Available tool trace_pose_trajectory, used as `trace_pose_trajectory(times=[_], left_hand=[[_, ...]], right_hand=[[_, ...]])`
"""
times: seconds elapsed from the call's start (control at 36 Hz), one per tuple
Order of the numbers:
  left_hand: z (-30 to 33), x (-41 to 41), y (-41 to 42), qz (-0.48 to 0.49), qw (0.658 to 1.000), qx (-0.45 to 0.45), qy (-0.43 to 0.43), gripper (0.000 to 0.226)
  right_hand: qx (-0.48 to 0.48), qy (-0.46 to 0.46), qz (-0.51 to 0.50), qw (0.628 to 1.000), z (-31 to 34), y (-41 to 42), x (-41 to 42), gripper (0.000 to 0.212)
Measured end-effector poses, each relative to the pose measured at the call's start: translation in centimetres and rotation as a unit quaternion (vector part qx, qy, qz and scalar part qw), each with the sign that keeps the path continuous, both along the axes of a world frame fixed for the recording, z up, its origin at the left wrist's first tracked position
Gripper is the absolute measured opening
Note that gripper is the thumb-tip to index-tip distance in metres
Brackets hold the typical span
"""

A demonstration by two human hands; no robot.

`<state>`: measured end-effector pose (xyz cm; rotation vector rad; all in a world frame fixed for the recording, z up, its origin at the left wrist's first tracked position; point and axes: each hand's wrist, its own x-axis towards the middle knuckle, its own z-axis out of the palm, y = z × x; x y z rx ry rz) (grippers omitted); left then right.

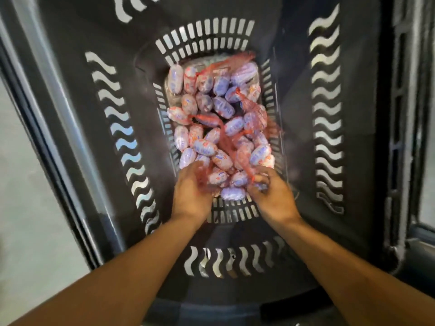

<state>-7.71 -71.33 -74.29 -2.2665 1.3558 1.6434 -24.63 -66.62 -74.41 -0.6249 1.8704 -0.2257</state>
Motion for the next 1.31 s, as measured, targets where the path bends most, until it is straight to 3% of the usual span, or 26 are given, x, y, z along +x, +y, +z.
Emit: trace_pose_trajectory(times=[0.11,0.17,0.22,0.28,0.42,0.5,0.58,0.69,0.83,0.94,1.03,1.14,1.31], left_hand=[[0.7,1.3,-0.2,0.018,0.996,0.070,-0.046,0.041],[0.3,1.6,-0.1,-0.011,0.992,0.111,-0.063,0.043],[-0.3,1.6,0.1,-0.014,0.989,0.130,-0.069,0.031],[-0.9,1.3,0.4,0.013,0.992,0.113,-0.058,0.019],[-2.3,-0.2,1.1,0.143,0.990,-0.004,-0.003,0.032],[-3.2,-0.4,1.3,0.171,0.985,-0.037,-0.002,0.022],[-3.7,-0.4,1.4,0.185,0.981,-0.059,-0.006,0.012],[-3.9,-0.1,1.2,0.167,0.982,-0.091,-0.020,0.021],[-2.9,-0.3,0.2,0.069,0.983,-0.163,-0.049,0.024],[-2.5,0.2,-0.3,0.113,0.985,-0.128,0.028,0.029],[-1.0,0.8,-0.9,0.119,0.987,-0.110,0.014,0.030],[2.8,1.3,-2.1,0.107,0.990,-0.086,0.006,0.032],[11.5,0.6,-4.5,0.095,0.990,-0.089,0.059,0.033]], right_hand=[[-0.002,-0.008,-0.009,1.000,1.3,0.0,-0.3,0.062],[0.001,0.003,0.015,1.000,1.4,0.0,-0.7,0.067],[0.006,0.020,0.047,0.999,1.1,-0.1,-1.2,0.067],[0.020,0.035,0.080,0.996,0.6,-0.1,-1.5,0.062],[0.002,0.044,0.138,0.989,-1.1,0.1,-1.0,0.052],[-0.021,0.070,0.158,0.985,-2.1,0.4,-0.4,0.047],[-0.024,0.097,0.138,0.985,-2.9,0.2,0.1,0.034],[-0.070,0.100,0.102,0.987,-3.8,-0.1,0.2,0.013],[-0.076,0.045,-0.032,0.996,-2.9,-0.2,0.5,0.024],[-0.068,0.061,-0.073,0.993,-1.9,0.2,0.5,0.033],[-0.061,0.081,-0.131,0.986,-0.6,-0.3,0.4,0.035],[-0.063,0.087,-0.162,0.981,2.9,-1.2,0.0,0.041],[-0.049,0.066,-0.200,0.976,11.2,-1.5,-0.3,0.039]])
